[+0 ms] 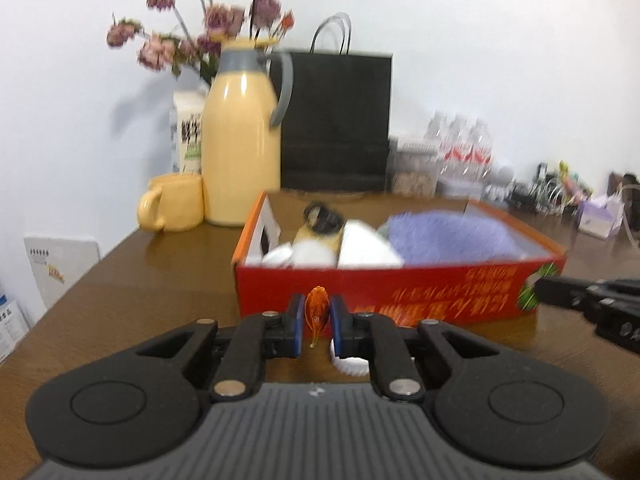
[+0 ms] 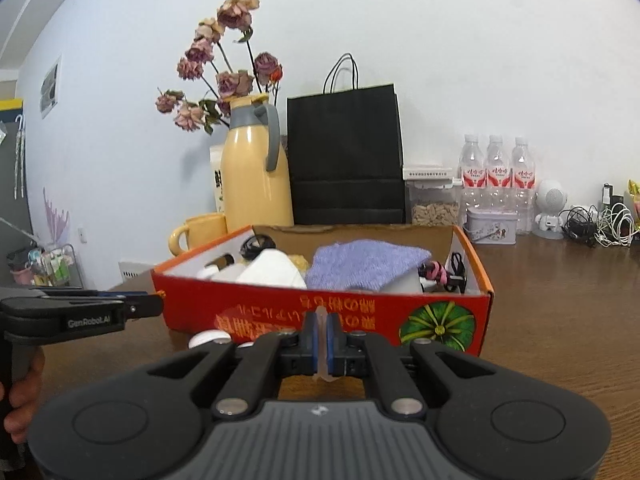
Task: Organize objects
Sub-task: 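Drop the orange piece into the box with the left tool while the right tool drops the strip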
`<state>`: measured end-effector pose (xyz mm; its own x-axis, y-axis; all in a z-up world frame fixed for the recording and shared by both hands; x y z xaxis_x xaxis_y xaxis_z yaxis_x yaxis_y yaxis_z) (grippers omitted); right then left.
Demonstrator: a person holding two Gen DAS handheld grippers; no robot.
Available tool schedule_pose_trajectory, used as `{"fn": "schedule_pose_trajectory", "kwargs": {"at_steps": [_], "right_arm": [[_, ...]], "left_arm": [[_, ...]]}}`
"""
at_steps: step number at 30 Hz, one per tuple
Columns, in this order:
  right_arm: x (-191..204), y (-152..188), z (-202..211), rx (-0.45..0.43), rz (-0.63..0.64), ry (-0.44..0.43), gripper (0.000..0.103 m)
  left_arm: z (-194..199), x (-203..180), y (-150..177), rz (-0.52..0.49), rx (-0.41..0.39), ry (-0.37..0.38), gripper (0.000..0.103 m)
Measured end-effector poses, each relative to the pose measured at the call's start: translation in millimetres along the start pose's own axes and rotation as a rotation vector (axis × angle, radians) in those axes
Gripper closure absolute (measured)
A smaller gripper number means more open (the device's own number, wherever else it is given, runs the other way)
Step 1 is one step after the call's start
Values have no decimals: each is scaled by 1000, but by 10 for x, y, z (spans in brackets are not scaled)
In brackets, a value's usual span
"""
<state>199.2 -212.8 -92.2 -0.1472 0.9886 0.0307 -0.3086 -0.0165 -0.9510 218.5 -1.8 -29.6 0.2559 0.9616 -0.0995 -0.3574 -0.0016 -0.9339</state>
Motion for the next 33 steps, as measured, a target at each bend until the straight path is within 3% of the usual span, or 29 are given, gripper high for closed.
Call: {"fn": "schedule_pose_trajectory", "kwargs": {"at_steps": [8,16,26,33], "right_arm": [[142,-409,-26,-83,6,-10,100],[198,-798,-290,-137,-13,11,100],[27,-993,-805,-134,-62,65,100],[-102,-815,-1185,-45,-89,63,100]], "left_arm": [[29,-226,-518,-40,-111,33,89],[-189,-297,-903,-23,-162,41,89],[-681,-195,-1012,36,-127,12,89],[-1108,-26,-902,75,-63,-27,89]]}}
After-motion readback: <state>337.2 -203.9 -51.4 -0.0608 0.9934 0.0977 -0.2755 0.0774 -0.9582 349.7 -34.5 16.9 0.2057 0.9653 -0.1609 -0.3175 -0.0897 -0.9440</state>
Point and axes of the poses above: each gripper's, at about its wrist camera, not at the fingertips, and z roughly against the way its jaws point, x to its left, y to its underside, the point moved 8 cm from there along -z, roughly the way its jaws point, and after that the axes turned 11 degrees about y, right-handed, at the moved point
